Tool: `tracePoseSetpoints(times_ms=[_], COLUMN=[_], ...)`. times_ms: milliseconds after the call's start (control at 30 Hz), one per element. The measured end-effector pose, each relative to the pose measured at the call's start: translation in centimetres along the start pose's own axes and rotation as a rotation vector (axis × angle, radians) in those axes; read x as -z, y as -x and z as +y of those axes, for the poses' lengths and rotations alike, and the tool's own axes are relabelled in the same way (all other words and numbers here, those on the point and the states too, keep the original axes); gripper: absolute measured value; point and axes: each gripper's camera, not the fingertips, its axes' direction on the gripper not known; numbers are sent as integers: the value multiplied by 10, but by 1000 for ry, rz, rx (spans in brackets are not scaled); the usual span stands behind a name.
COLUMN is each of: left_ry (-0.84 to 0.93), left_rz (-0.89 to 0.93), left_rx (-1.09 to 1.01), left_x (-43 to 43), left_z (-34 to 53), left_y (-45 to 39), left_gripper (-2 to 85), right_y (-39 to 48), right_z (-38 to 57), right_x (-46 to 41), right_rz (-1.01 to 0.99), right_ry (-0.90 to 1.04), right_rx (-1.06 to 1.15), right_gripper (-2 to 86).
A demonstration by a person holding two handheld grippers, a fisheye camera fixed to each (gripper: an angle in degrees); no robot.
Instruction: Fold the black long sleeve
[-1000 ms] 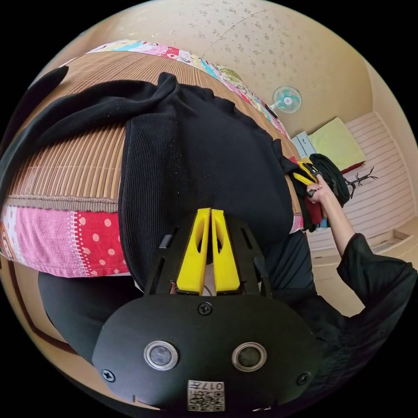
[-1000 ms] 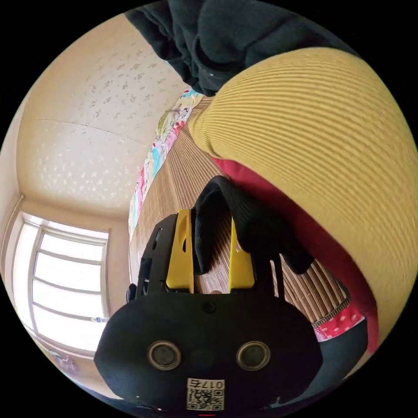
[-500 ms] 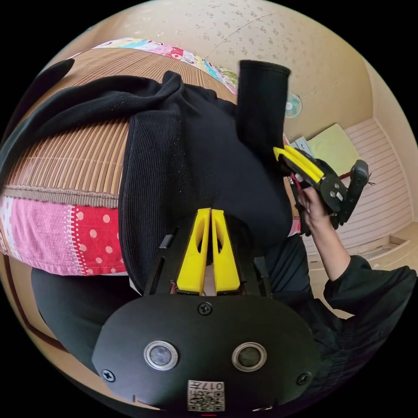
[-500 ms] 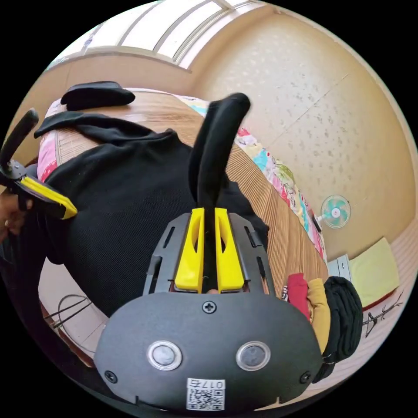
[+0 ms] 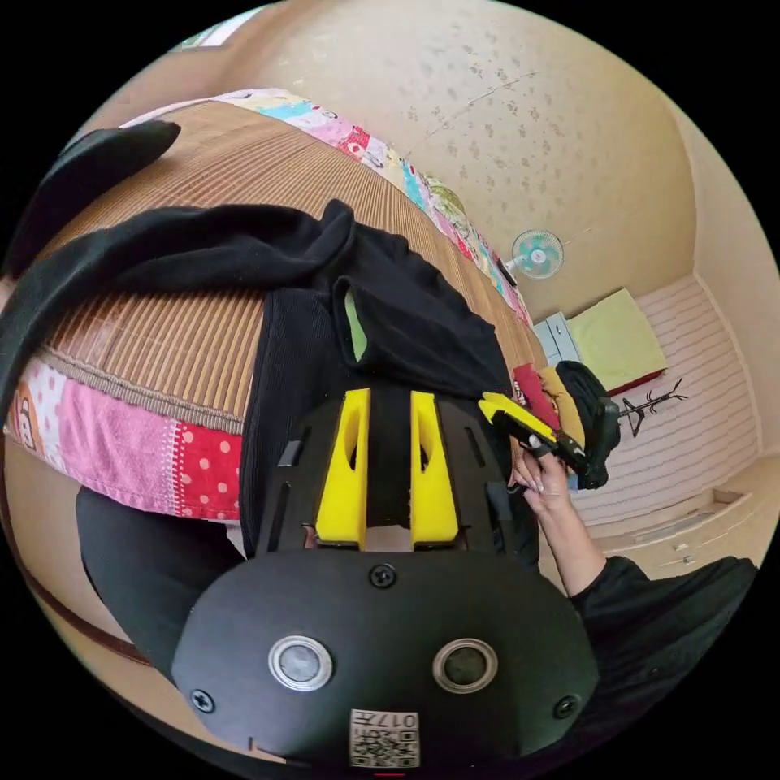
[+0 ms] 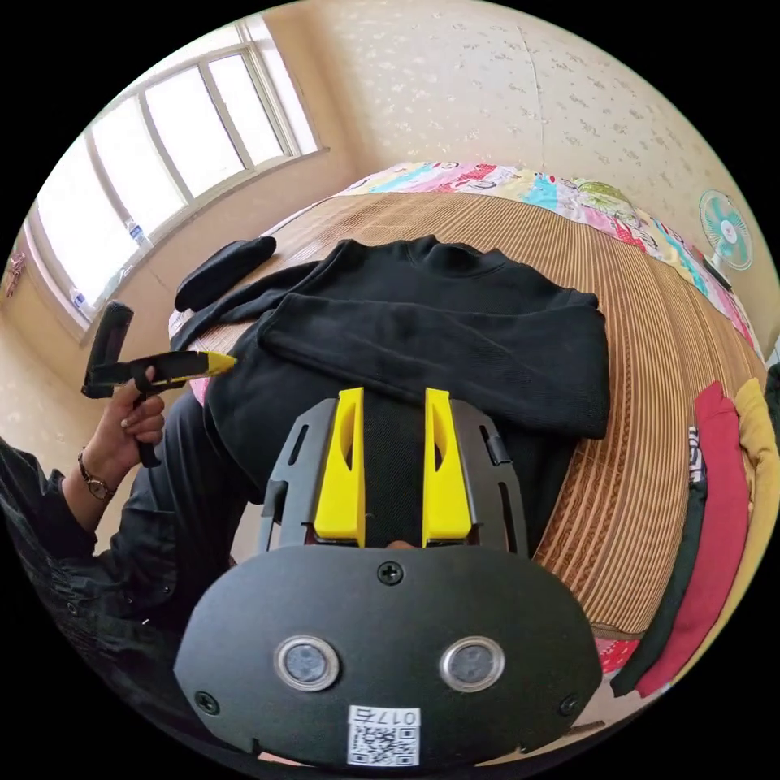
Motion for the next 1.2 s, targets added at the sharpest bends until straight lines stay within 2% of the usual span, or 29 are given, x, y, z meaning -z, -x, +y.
tracePoseSetpoints(times_ms=[67, 167, 233, 300, 367, 433, 567, 633, 733, 800, 833, 900, 967, 1067, 1133, 1200], left_ry=[-17, 112, 194, 185, 184, 109, -93, -202, -188, 1, 28, -7, -91, -196, -189, -52], left_rz=[-61, -151, -179, -221, -168, -141, -170, -174, -211, -290, -288, -228, -235, -365, -499, -684], left_rx=[-41, -67, -62, -67, -92, -151, -445, -499, -368, -133, -80, 50, 78, 43, -22, -133], left_x=[-9, -57, -86, -93, -88, -73, -46, -35, -39, -64, -66, -47, -14, 47, 75, 88], left_z=[-18, -44, -49, -48, -50, -54, -78, -87, -108, -115, -111, -85, -60, -31, -25, -30], left_y=[-10, -16, -16, -24, -37, -58, -114, -115, -79, -24, -11, 29, 44, 54, 56, 66], left_gripper=[86, 96, 91, 59, 22, 3, -5, -5, 1, 21, 27, 44, 50, 68, 78, 81], right_y=[-2, -1, 0, -7, -19, -42, -81, -98, -104, -108, -110, -121, -131, -132, -131, -131], right_z=[8, -8, -19, -31, -45, -62, -76, -71, -57, -52, -49, -52, -51, -44, -43, -43], right_x=[-3, 3, 26, 41, 50, 51, 31, 29, 18, -8, -13, -8, -6, -6, -5, -6], right_rz=[-2, 11, 42, 101, 156, 224, 306, 313, 251, 262, 265, 220, 171, 179, 205, 223], right_ry=[-54, 5, -115, -170, -198, -208, -172, -203, -226, -128, -128, -111, -101, -118, -113, -111], right_rx=[11, -15, -31, -69, -84, -117, -218, -308, -329, -310, -315, -355, -376, -333, -324, -320], right_gripper=[115, 109, 102, 99, 98, 98, 98, 99, 95, 92, 91, 90, 88, 87, 87, 86])
